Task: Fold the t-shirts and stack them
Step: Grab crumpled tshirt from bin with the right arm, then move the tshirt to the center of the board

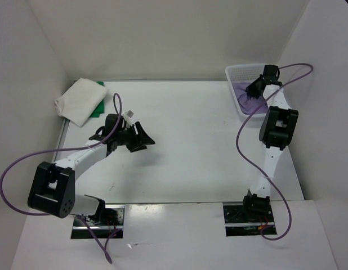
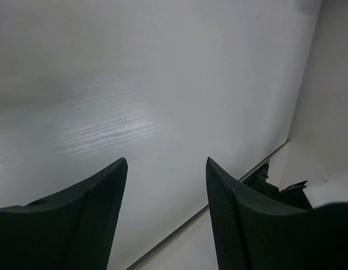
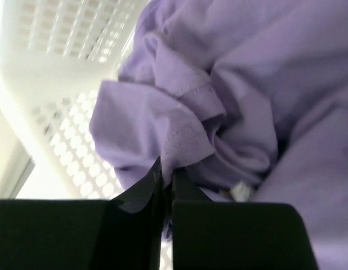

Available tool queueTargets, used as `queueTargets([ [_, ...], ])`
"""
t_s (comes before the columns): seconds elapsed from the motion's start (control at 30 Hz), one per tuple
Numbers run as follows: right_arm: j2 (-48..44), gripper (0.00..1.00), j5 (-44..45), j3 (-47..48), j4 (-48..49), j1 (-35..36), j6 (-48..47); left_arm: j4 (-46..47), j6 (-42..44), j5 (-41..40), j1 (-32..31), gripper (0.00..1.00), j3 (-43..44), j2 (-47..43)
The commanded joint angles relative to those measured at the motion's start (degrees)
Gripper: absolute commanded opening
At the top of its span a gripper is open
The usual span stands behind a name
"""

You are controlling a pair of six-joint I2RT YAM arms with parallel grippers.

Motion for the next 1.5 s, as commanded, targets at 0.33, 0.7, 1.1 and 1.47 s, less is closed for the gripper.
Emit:
queueTargets([
  [0.33,-42.99,0.00,-5.40,-8.98,11.69,5.87,-2.95,0.08,-1.04,-0.26,1.59,0.67,10.89,2.25],
  [0.7,-44.95,0.01,-25.17,13.18,14.23,22.05,4.33,-0.45,-4.30,-0.79,14.34,0.71,10.90,1.11],
  [1.1,-25.37,0.01,-39.87,27.65,19.16,35.65,16.56,2.80,-7.38,1.06,21.29,0.72,7.11,1.54],
  [1.47,-26.93,0.01,-27.50,32.44,10.13,40.59,10.96,-0.45,-4.31,-2.28,23.84,0.72,8.95,0.49],
])
